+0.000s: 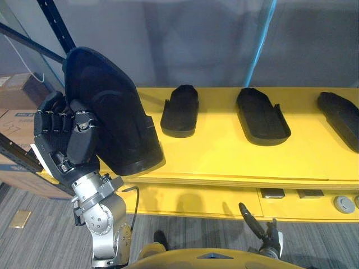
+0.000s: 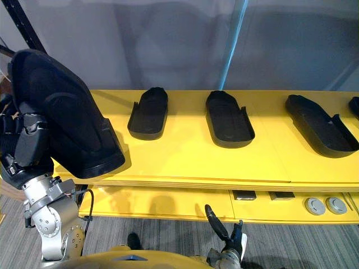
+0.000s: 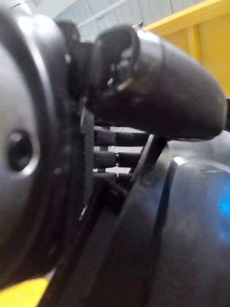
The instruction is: Walk over and take three plastic housings, then place them on the shelf
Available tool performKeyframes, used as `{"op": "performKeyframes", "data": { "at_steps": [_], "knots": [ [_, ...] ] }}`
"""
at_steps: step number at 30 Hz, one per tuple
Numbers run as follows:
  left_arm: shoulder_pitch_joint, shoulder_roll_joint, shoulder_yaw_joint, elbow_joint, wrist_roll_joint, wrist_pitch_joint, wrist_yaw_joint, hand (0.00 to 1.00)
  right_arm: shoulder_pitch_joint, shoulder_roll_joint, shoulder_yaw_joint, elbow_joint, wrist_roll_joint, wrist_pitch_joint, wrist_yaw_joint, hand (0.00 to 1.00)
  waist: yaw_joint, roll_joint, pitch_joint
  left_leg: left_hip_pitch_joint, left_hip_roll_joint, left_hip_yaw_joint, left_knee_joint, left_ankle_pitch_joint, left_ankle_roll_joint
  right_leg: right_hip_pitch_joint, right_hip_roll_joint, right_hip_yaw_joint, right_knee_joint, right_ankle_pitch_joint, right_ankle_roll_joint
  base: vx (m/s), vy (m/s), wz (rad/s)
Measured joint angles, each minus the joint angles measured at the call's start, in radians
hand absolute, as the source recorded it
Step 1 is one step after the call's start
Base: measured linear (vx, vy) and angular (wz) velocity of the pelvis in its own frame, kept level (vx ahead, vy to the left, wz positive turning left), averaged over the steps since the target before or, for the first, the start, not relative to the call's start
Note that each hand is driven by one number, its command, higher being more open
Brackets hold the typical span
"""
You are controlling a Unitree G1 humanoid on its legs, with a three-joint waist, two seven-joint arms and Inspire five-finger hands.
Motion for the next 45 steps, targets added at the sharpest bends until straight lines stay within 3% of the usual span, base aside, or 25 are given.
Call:
{"op": "performKeyframes", "data": {
  "at_steps": [2, 4, 6, 8, 10, 11, 12, 13, 15, 16, 18, 19, 20, 22, 24, 26, 29, 31, 34, 36, 37, 39, 40, 41, 45],
  "knots": [
    [0.001, 0.0, 0.008, 0.01, 0.0, 0.0, -0.002, 0.0, -0.006, -0.024, -0.012, 0.0, 0.017, -0.001, 0.011, 1.0, 0.009, -0.004, 0.004, -0.003, -0.004, 0.009, 0.025, -0.011, 0.01, -0.017, -0.022, 0.017, 0.041, -0.026, 0.001, -0.03, 0.001, -0.18],
    [0.002, 0.003, 0.013, 0.011, 0.001, -0.001, -0.006, 0.0, -0.025, -0.059, -0.049, 0.009, 0.052, -0.003, 0.022, 1.0, 0.014, -0.045, 0.014, -0.036, -0.038, -0.04, 0.118, 0.023, 0.016, -0.049, -0.1, 0.057, 0.1, -0.051, 0.004, -0.03, -0.021, -0.33],
    [0.002, 0.004, 0.023, 0.008, 0.009, -0.015, -0.006, 0.0, -0.032, -0.091, -0.06, 0.01, 0.044, -0.007, 0.022, 1.0, 0.016, -0.035, 0.011, -0.069, -0.001, -0.091, 0.271, -0.035, 0.042, -0.07, -0.128, 0.1, 0.108, -0.04, 0.019, -0.03, 0.042, -0.66],
    [-0.004, 0.008, 0.026, 0.006, 0.02, -0.022, -0.022, 0.0, -0.041, -0.14, -0.077, 0.03, 0.043, -0.006, 0.028, 1.0, 0.007, -0.001, -0.001, -0.063, 0.035, -0.141, 0.334, -0.089, -0.007, -0.078, -0.139, 0.139, 0.116, -0.025, 0.051, 0.01, 0.206, -0.66],
    [-0.07, 0.038, 0.015, 0.001, 0.021, -0.001, -0.081, 0.0, -0.046, -0.159, -0.112, 0.059, 0.044, 0.0, 0.021, 1.0, -0.016, 0.029, -0.012, -0.048, 0.036, -0.108, 0.35, -0.204, -0.119, -0.065, -0.16, 0.148, 0.116, 0.003, 0.104, 0.09, 0.33, -0.13],
    [-0.11, 0.062, 0.007, -0.001, 0.021, 0.017, -0.104, 0.0, -0.039, -0.146, -0.117, 0.059, 0.044, 0.001, 0.018, 1.0, -0.021, 0.029, -0.012, -0.039, 0.033, -0.076, 0.342, -0.253, -0.128, -0.06, -0.169, 0.148, 0.116, 0.015, 0.123, 0.09, 0.299, 0.04],
    [-0.137, 0.085, 0.005, -0.002, 0.022, 0.029, -0.116, 0.0, -0.043, -0.129, -0.117, 0.065, 0.044, 0.005, 0.015, 1.0, -0.019, 0.012, -0.002, -0.031, 0.02, -0.059, 0.351, -0.262, -0.121, -0.059, -0.189, 0.155, 0.12, 0.027, 0.131, 0.04, 0.365, -0.09],
    [-0.177, 0.128, -0.006, -0.002, 0.022, 0.066, -0.134, 0.0, -0.047, -0.087, -0.116, 0.067, 0.042, 0.022, 0.006, 1.0, -0.013, 0.003, 0.006, -0.024, 0.014, -0.037, 0.367, -0.289, -0.098, -0.059, -0.196, 0.155, 0.121, 0.101, 0.098, 0.01, 0.359, -0.13],
    [-0.191, 0.15, -0.011, -0.006, 0.021, 0.095, -0.158, 0.0, -0.045, -0.037, -0.116, 0.073, 0.03, 0.043, 0.004, 1.0, -0.014, 0.013, -0.002, -0.009, 0.013, -0.038, 0.344, -0.304, -0.084, -0.05, -0.181, 0.123, 0.096, 0.196, 0.04, 0.01, 0.346, -0.01],
    [-0.196, 0.159, -0.01, -0.012, 0.017, 0.1, -0.175, 0.0, -0.051, 0.005, -0.103, 0.096, 0.002, 0.048, 0.008, 1.0, -0.013, 0.009, -0.005, 0.001, 0.002, -0.044, 0.304, -0.294, -0.062, -0.05, -0.156, 0.128, 0.086, 0.209, 0.036, 0.03, 0.356, 0.24],
    [-0.221, 0.161, -0.003, -0.012, 0.007, 0.114, -0.195, 0.0, -0.062, 0.048, -0.093, 0.103, 0.003, 0.062, 0.011, 1.0, -0.018, -0.018, -0.019, 0.009, -0.027, -0.062, 0.225, -0.252, -0.011, -0.053, -0.079, 0.133, 0.104, 0.145, 0.024, 0.04, 0.213, 0.43],
    [-0.231, 0.148, -0.002, -0.012, 0.001, 0.127, -0.196, 0.0, -0.067, 0.051, -0.084, 0.106, -0.007, 0.063, 0.011, 1.0, -0.017, -0.031, -0.024, 0.015, -0.047, -0.071, 0.179, -0.229, 0.007, -0.051, -0.011, 0.142, 0.096, 0.092, 0.007, 0.06, 0.129, 0.36],
    [-0.23, 0.136, 0.007, -0.011, 0.0, 0.141, -0.189, 0.0, -0.071, 0.047, -0.08, 0.108, -0.036, 0.064, 0.011, 1.0, -0.013, -0.037, -0.03, 0.025, -0.071, -0.071, 0.134, -0.21, 0.017, -0.048, 0.054, 0.16, 0.068, 0.055, -0.005, 0.06, 0.149, 0.29],
    [-0.23, 0.133, 0.006, -0.003, 0.001, 0.162, -0.175, 0.0, -0.089, 0.035, -0.074, 0.11, -0.037, 0.066, 0.011, 1.0, -0.013, -0.041, -0.033, 0.022, -0.111, -0.072, 0.108, -0.188, 0.023, -0.03, 0.101, 0.171, -0.032, 0.032, -0.047, 0.03, 0.088, 0.15],
    [-0.229, 0.135, 0.003, 0.013, 0.011, 0.189, -0.151, 0.0, -0.112, 0.015, -0.074, 0.144, -0.036, 0.066, 0.011, 1.0, -0.014, -0.048, -0.034, 0.014, -0.149, -0.072, 0.113, -0.182, 0.031, 0.002, 0.099, 0.203, -0.134, 0.031, -0.049, 0.02, 0.057, 0.11],
    [-0.221, 0.134, -0.012, 0.029, 0.018, 0.205, -0.117, 0.0, -0.119, 0.001, -0.077, 0.171, -0.033, 0.071, 0.011, 1.0, -0.013, -0.027, -0.021, -0.006, -0.154, -0.088, 0.143, -0.185, 0.035, 0.017, 0.1, 0.212, -0.167, 0.048, -0.036, 0.02, 0.034, 0.09],
    [-0.186, 0.124, -0.017, 0.026, 0.018, 0.218, -0.084, 0.0, -0.1, 0.013, -0.077, 0.171, -0.03, 0.087, 0.018, 1.0, -0.012, -0.022, -0.004, -0.017, -0.133, -0.089, 0.214, -0.218, 0.033, 0.035, 0.106, 0.211, -0.154, 0.05, -0.037, -0.02, -0.021, -0.03],
    [-0.155, 0.114, -0.015, 0.019, 0.018, 0.217, -0.081, 0.0, -0.09, 0.001, -0.082, 0.154, -0.026, 0.089, 0.022, 1.0, -0.012, -0.01, 0.011, -0.047, -0.09, -0.094, 0.328, -0.277, 0.027, 0.049, 0.128, 0.217, -0.141, 0.038, -0.053, -0.1, -0.013, -0.12],
    [-0.138, 0.113, 0.0, 0.013, 0.017, 0.216, -0.091, 0.0, -0.061, -0.005, -0.087, 0.123, -0.031, 0.089, 0.025, 1.0, -0.009, -0.021, 0.016, -0.052, -0.081, -0.085, 0.323, -0.296, 0.019, 0.029, 0.127, 0.228, -0.11, 0.024, -0.066, -0.1, 0.029, -0.04],
    [-0.137, 0.112, 0.017, 0.004, 0.015, 0.215, -0.093, 0.0, -0.057, -0.006, -0.096, 0.123, -0.033, 0.088, 0.029, 1.0, -0.009, -0.033, 0.03, -0.058, -0.047, -0.032, 0.372, -0.326, 0.028, 0.026, 0.121, 0.23, -0.106, 0.027, -0.064, -0.08, 0.091, -0.19],
    [-0.137, 0.113, 0.022, 0.004, 0.015, 0.208, -0.093, 0.0, -0.05, -0.008, -0.106, 0.122, -0.036, 0.085, 0.031, 1.0, -0.009, -0.033, 0.027, -0.072, 0.018, 0.0, 0.474, -0.348, 0.048, 0.008, 0.108, 0.241, -0.086, 0.024, -0.066, -0.06, 0.14, -0.35],
    [-0.137, 0.112, 0.022, 0.004, 0.015, 0.194, -0.095, 0.0, -0.049, -0.023, -0.107, 0.113, -0.047, 0.084, 0.031, 1.0, -0.01, -0.026, 0.021, -0.055, 0.074, 0.011, 0.478, -0.35, 0.019, -0.015, 0.092, 0.266, -0.056, 0.017, -0.049, -0.02, 0.181, -0.38],
    [-0.142, 0.112, 0.021, 0.002, 0.015, 0.185, -0.108, 0.0, -0.048, -0.036, -0.109, 0.093, -0.06, 0.081, 0.031, 1.0, -0.017, -0.008, 0.01, -0.038, 0.06, 0.011, 0.418, -0.352, -0.057, -0.049, 0.068, 0.285, -0.019, 0.006, -0.025, 0.05, 0.288, -0.29],
    [-0.144, 0.12, 0.017, 0.0, 0.017, 0.185, -0.116, 0.0, -0.05, -0.035, -0.116, 0.086, -0.064, 0.079, 0.033, 1.0, -0.023, -0.019, 0.004, -0.029, 0.012, 0.027, 0.37, -0.338, -0.043, -0.067, 0.035, 0.301, -0.008, 0.006, -0.022, 0.06, 0.281, -0.17],
    [-0.149, 0.122, 0.025, -0.001, 0.019, 0.208, -0.124, 0.0, -0.047, 0.001, -0.126, 0.087, -0.057, 0.086, 0.052, 1.0, -0.038, -0.02, 0.004, -0.007, -0.052, 0.035, 0.326, -0.325, -0.016, -0.041, -0.012, 0.299, -0.062, 0.047, 0.026, 0.07, 0.212, 0.07]
  ]
}}
